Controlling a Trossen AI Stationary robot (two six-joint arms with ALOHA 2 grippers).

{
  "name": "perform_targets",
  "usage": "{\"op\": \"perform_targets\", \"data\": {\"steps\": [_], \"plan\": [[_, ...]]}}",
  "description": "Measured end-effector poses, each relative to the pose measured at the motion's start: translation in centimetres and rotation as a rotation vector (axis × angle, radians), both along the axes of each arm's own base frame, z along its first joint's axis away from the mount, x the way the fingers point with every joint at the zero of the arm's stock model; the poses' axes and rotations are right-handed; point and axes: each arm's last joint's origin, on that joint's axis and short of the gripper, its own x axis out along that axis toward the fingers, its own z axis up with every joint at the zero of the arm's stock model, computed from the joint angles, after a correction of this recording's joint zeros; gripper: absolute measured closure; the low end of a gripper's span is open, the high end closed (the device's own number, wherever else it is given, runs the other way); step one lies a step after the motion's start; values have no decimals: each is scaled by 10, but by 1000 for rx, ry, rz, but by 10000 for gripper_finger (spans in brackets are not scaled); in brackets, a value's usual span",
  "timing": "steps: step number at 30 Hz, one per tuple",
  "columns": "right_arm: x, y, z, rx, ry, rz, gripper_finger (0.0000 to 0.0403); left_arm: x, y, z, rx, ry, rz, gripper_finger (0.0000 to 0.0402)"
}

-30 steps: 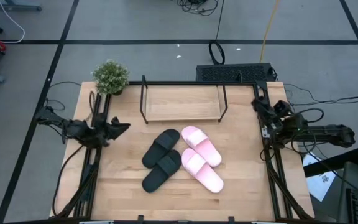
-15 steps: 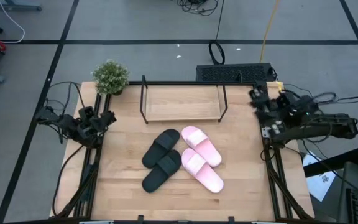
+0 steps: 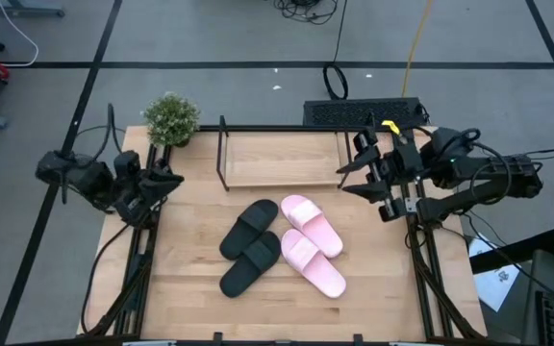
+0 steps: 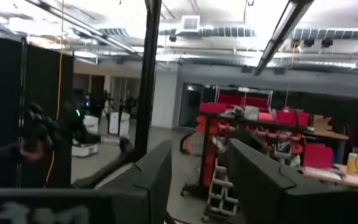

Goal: Pick and place slides into the shelf
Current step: Put the top black slipper on the shelf

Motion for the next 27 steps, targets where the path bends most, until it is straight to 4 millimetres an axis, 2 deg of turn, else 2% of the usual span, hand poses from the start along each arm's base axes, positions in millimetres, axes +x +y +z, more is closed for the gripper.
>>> {"op": "perform_targets", "data": {"steps": [4,6,10,14,20,24,27], "plan": [[2,4,-2,-12,25,-87,257,19,-13,41,69,143,-29,314],[3,4,-4,-31,43,-151,257,30,-21,55,108,243,-32,314],[3,4,-4,-80,36,-266,257,51,-35,65,167,524,-18,314],[3,1,-4,-111,38,-390,257,74,-48,46,228,838,17,314],[2,-3,-3,-140,42,-557,257,106,-69,-4,390,1175,-34,314],[1,-5,-2,-138,37,-603,257,125,-80,-32,538,1328,-54,314],[1,-5,0,-143,18,-608,257,138,-87,-49,635,1379,-77,314]]}}
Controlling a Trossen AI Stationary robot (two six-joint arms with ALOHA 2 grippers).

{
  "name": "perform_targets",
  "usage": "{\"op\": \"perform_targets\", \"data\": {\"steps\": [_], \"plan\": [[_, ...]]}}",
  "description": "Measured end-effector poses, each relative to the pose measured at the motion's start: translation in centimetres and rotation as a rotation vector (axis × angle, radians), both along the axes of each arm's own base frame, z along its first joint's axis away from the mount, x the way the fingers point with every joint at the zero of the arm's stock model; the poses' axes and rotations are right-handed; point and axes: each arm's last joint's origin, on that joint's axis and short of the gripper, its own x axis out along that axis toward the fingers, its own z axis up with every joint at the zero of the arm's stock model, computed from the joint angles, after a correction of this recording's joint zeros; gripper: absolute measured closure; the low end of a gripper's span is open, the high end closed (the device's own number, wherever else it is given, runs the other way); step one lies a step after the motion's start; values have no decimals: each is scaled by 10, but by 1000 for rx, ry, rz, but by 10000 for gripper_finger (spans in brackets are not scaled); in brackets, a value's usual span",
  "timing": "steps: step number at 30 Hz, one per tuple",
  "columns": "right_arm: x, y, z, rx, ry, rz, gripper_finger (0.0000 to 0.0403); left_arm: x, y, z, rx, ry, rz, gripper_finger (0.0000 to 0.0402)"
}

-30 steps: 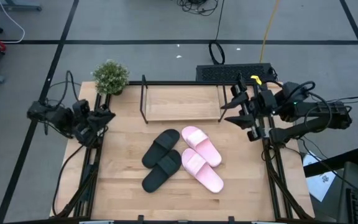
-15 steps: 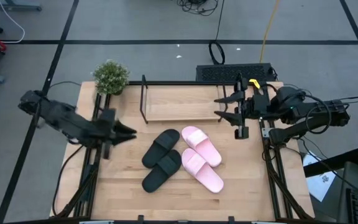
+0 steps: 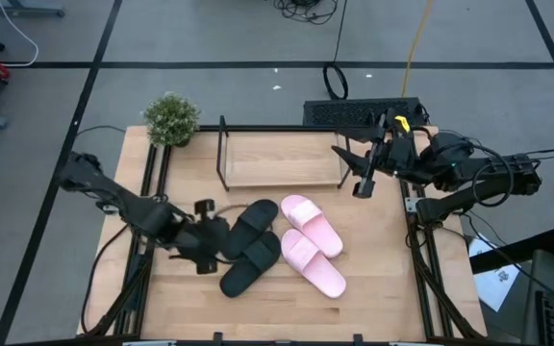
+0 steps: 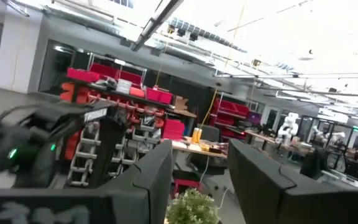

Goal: Pick and place slides into the shelf
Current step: Put the top black slipper on the shelf

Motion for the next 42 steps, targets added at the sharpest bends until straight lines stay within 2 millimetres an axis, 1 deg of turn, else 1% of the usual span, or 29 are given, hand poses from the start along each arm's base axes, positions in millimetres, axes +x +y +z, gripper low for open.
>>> {"op": "perform_targets", "data": {"steps": [3,7,12,16,20,25,28,33,42], "plan": [[0,0,2,2,-18,0,257,10,-3,-7,25,2,-44,314],[-1,0,2,3,-24,0,257,12,0,-5,38,-16,-68,314],[-1,0,2,3,-24,0,257,14,7,-6,90,-12,-48,314],[-1,0,2,7,-25,5,257,17,18,-16,88,28,-17,314],[0,0,1,8,-17,6,257,21,26,-28,38,9,102,314],[0,0,1,8,-18,6,257,27,30,-41,33,-34,100,314],[0,0,1,8,-17,7,257,30,30,-48,50,-60,53,314],[0,0,1,30,-23,13,257,35,27,-57,86,-103,-95,314],[0,0,0,47,-14,20,257,36,27,-58,183,-87,-252,314]]}}
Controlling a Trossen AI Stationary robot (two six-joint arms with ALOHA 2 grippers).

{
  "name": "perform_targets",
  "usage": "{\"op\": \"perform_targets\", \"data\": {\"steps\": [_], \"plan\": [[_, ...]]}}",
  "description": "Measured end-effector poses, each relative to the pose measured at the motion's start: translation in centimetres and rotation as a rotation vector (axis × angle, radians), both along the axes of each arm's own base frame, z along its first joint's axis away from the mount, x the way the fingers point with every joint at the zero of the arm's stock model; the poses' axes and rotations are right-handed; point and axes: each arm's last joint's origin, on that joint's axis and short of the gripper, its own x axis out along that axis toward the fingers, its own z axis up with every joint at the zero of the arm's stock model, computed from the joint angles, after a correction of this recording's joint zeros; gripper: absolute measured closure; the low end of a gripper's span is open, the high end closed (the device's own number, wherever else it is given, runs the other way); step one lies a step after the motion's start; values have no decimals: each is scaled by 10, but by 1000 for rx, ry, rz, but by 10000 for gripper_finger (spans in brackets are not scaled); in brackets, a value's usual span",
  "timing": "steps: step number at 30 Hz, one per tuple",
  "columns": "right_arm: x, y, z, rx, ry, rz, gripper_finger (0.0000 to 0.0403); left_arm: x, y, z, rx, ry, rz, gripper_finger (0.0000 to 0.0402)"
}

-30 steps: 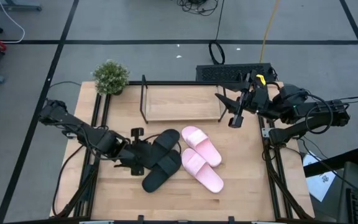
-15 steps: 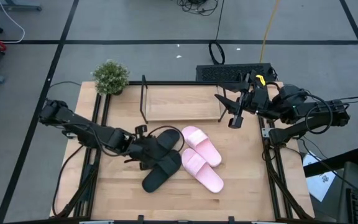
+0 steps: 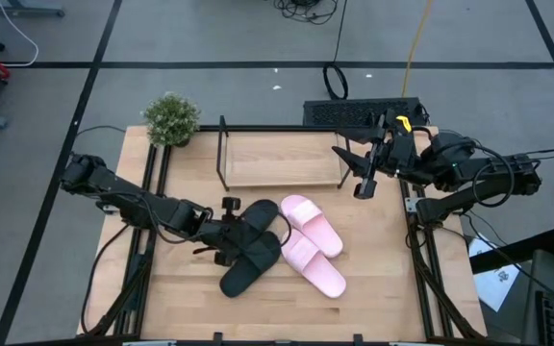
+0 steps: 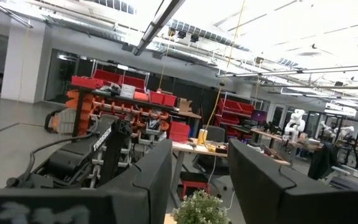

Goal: Pick and place slides into the shelf
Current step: Put the top black slipper on the shelf

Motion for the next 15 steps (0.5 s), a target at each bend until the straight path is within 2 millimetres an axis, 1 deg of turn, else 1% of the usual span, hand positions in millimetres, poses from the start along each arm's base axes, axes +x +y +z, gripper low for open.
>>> {"op": "perform_targets", "data": {"steps": [4,11,15], "plan": [[0,0,0,-2,0,-1,257,4,-1,-7,59,40,-66,313],[0,0,0,-18,6,-5,257,17,-4,-40,105,176,-119,313],[0,0,0,-20,5,-6,257,21,-5,-54,161,222,-124,313]]}}
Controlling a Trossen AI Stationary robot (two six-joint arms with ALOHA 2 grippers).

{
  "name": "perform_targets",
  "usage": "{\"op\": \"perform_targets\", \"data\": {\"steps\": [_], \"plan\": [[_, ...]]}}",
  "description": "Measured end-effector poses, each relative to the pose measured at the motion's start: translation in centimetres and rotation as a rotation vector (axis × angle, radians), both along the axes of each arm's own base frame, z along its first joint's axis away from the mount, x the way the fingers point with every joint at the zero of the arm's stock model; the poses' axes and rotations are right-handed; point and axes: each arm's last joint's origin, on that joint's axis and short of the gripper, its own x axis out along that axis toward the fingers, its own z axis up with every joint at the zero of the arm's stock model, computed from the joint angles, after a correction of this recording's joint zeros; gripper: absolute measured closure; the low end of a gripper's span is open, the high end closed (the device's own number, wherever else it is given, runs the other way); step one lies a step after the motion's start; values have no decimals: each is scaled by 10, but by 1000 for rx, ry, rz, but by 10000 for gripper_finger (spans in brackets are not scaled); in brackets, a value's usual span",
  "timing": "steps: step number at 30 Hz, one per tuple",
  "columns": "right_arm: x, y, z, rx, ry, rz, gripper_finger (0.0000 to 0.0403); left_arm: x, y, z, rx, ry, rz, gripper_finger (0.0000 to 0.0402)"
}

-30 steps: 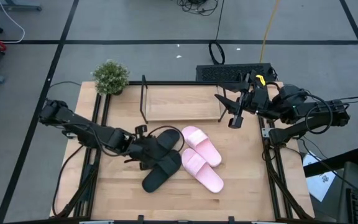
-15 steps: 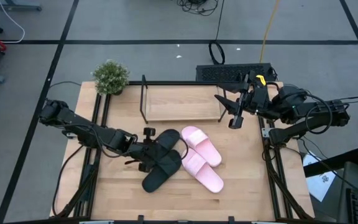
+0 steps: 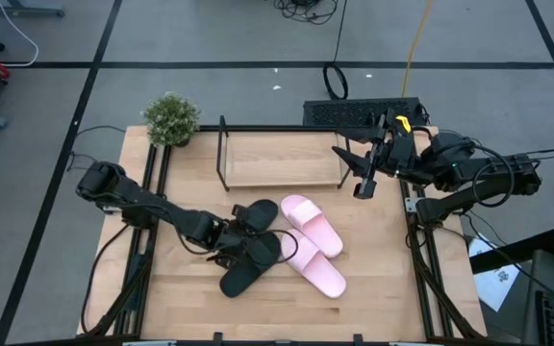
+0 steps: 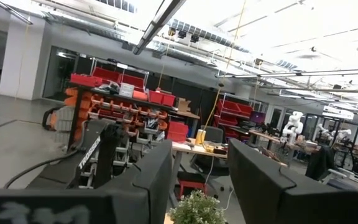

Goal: Pick and place slides into the shelf
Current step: Put the top black slipper on the shelf

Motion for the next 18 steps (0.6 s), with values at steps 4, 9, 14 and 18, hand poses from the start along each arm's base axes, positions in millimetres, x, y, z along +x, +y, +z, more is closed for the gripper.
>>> {"op": "perform_targets", "data": {"steps": [4,9,14,18], "plan": [[0,0,0,-13,5,-5,257,2,1,-4,48,-1,8,313],[0,0,0,-48,16,-18,257,3,1,-1,63,-39,53,313],[0,-1,0,-58,20,-28,257,2,2,-1,73,-59,98,313],[0,-4,-1,-76,28,-46,257,4,4,-2,64,-60,110,313]]}}
